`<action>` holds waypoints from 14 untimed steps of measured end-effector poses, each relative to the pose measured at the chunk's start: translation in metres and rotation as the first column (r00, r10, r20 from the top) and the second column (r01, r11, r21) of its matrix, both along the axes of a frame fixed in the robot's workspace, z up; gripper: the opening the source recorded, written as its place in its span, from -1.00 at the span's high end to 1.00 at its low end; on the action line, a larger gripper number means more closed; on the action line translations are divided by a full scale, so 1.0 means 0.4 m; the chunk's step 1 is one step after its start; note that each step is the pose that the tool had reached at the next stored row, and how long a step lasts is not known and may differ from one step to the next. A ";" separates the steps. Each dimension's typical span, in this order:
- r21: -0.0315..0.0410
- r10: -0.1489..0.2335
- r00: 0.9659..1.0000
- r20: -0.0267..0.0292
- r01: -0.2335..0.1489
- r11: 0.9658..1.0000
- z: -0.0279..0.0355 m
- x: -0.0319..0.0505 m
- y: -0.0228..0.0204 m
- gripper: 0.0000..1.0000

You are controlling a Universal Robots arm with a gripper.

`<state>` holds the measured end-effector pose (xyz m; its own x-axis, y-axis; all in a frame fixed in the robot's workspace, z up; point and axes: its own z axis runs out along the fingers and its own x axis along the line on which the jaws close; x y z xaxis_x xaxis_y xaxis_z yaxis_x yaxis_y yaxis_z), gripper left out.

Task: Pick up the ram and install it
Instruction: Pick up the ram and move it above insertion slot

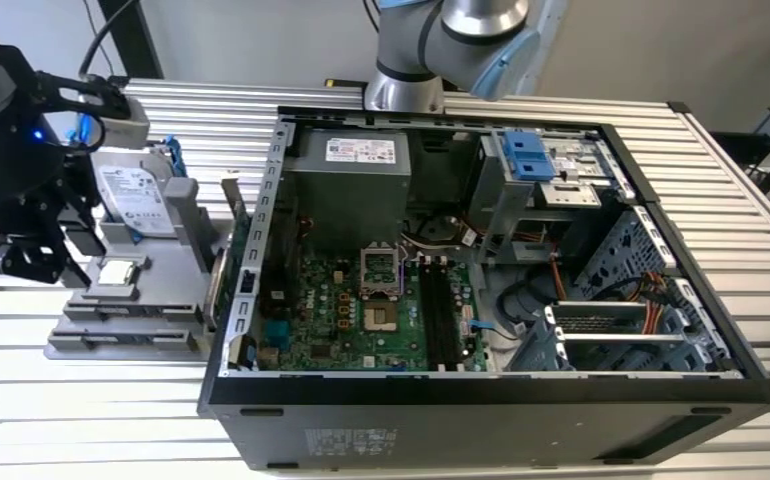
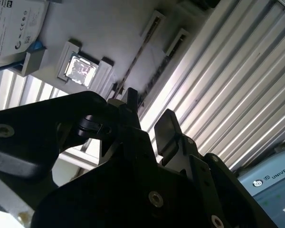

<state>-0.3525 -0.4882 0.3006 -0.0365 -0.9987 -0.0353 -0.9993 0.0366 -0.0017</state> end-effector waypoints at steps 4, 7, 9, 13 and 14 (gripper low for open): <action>0.000 -0.002 1.000 0.000 0.002 1.000 -0.018 0.000 -0.001 -1.00; 0.000 -0.002 1.000 0.000 0.002 1.000 -0.030 0.000 -0.001 -1.00; 0.000 -0.002 1.000 0.000 0.002 1.000 -0.032 0.000 -0.001 -1.00; 0.000 -0.002 1.000 0.000 0.002 1.000 -0.032 0.000 -0.001 -1.00; 0.000 -0.002 1.000 0.000 0.002 1.000 -0.033 0.000 -0.001 -1.00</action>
<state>-0.3526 -0.4886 0.2875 -0.0386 -0.9986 -0.0352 -0.9993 0.0387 -0.0018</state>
